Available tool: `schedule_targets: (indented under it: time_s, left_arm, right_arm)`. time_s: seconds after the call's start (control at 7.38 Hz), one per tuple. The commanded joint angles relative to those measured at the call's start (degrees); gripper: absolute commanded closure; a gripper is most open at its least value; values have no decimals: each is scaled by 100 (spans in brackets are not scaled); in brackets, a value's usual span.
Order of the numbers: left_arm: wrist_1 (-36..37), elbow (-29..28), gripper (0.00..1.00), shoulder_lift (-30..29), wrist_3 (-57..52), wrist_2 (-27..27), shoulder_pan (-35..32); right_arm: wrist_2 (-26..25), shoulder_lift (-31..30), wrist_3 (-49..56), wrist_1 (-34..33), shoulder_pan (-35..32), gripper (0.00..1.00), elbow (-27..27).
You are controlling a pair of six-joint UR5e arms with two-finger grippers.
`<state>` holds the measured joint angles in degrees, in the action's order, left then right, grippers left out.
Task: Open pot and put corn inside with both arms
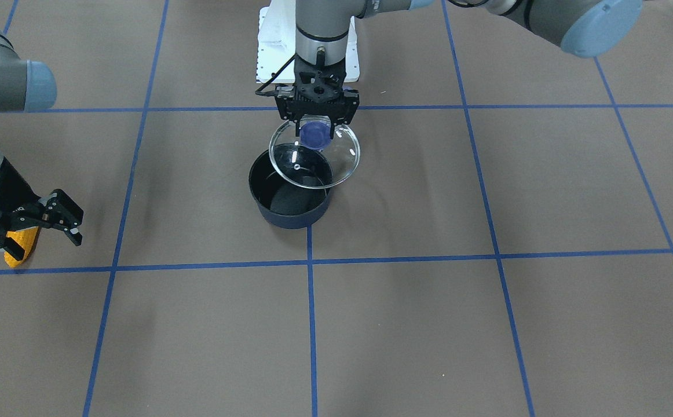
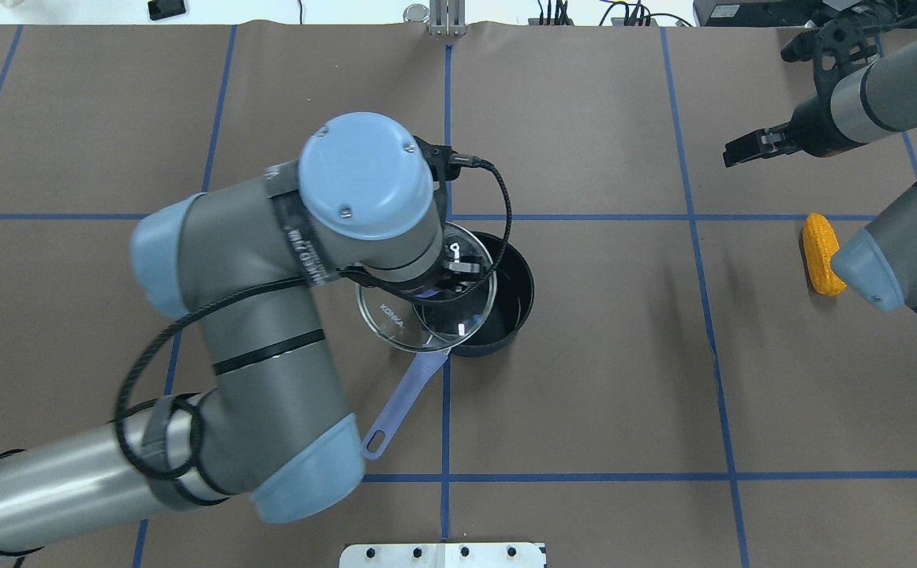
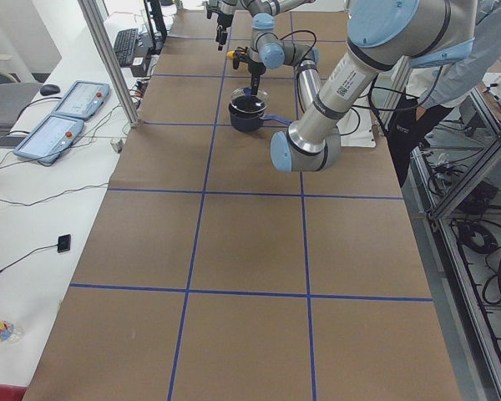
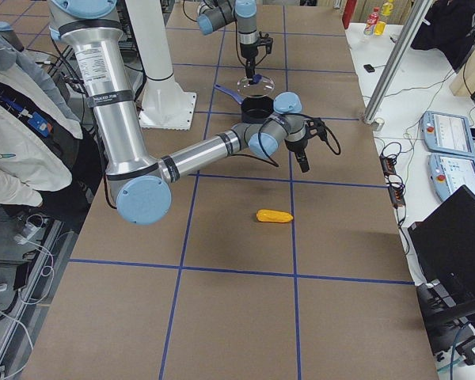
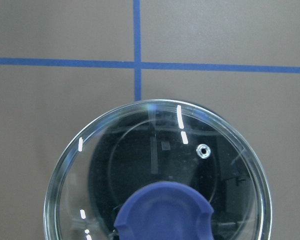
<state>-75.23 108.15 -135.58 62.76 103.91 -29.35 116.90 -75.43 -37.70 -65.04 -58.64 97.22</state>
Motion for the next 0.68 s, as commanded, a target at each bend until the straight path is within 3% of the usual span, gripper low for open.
schedule_targets:
  time_s: [0.0, 0.27, 0.54]
  left_arm:
    - [70, 986, 55, 1151, -1251, 33, -333]
    - [-348, 1234, 55, 2170, -2035, 33, -528]
    - [-1980, 1147, 55, 3602, -2703, 530, -852]
  right_arm:
    - [-87, -15, 0, 17, 37, 0, -19]
    - [-132, -24, 0, 35, 72, 0, -19]
    - [-141, -41, 0, 35, 81, 0, -28]
